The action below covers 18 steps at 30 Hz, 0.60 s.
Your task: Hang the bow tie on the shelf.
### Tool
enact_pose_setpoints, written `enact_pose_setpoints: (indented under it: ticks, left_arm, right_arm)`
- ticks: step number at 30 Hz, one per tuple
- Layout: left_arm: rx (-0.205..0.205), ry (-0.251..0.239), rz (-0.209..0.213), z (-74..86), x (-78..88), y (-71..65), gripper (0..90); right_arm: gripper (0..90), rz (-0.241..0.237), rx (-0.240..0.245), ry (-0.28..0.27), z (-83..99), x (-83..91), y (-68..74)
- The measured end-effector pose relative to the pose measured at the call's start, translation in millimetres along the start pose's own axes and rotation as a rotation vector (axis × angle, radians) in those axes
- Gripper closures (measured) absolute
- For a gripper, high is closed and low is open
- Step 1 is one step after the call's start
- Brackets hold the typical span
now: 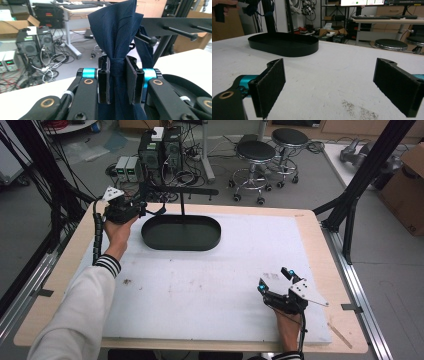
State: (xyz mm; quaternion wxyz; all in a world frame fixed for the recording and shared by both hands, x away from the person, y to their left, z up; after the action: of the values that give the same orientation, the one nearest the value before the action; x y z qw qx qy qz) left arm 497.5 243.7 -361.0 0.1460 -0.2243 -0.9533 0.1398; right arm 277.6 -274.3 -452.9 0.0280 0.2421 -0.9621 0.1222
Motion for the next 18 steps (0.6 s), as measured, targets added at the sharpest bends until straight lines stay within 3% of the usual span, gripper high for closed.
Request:
enact_pose_setpoints:
  ticks: [4, 13, 16, 17, 18]
  left_arm:
    - [0.031, 0.026, 0.013, 1.1, 0.1, 3.8, 72.3]
    - [0.013, 0.059, -0.023, -0.4, 3.3, 3.3, 62.2]
    - [0.023, 0.081, -0.031, -1.1, 5.7, 4.7, 49.7]
    - [0.016, 0.093, -0.037, -1.7, 7.3, 4.7, 31.6]
    - [0.005, 0.103, -0.049, -2.4, 9.1, 3.8, 31.6]
  right_arm:
    - [9.7, 0.001, 0.002, -0.001, 0.0, -0.1, -0.2]
    - [9.7, -0.001, 0.002, 0.004, -0.3, -0.1, 1.0]
    - [9.7, -0.003, 0.006, 0.005, -0.2, 0.1, 1.3]
    - [9.7, -0.003, 0.008, 0.001, -0.1, 0.1, 1.0]
    - [9.7, -0.003, 0.008, 0.001, -0.1, 0.1, 1.0]
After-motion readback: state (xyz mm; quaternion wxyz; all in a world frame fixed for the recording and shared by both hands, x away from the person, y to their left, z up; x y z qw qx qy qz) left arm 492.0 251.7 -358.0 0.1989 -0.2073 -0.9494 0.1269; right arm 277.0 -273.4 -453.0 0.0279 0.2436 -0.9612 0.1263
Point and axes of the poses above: each handheld gripper's, and its own axes: x roughly backward along the jaws, z roughly out of its underside, y roughly to its left, the point moved 1 cm from there along -x, roughly forward along the jaws, and after that the axes turned 14 degrees about x, right-handed, at the moved point
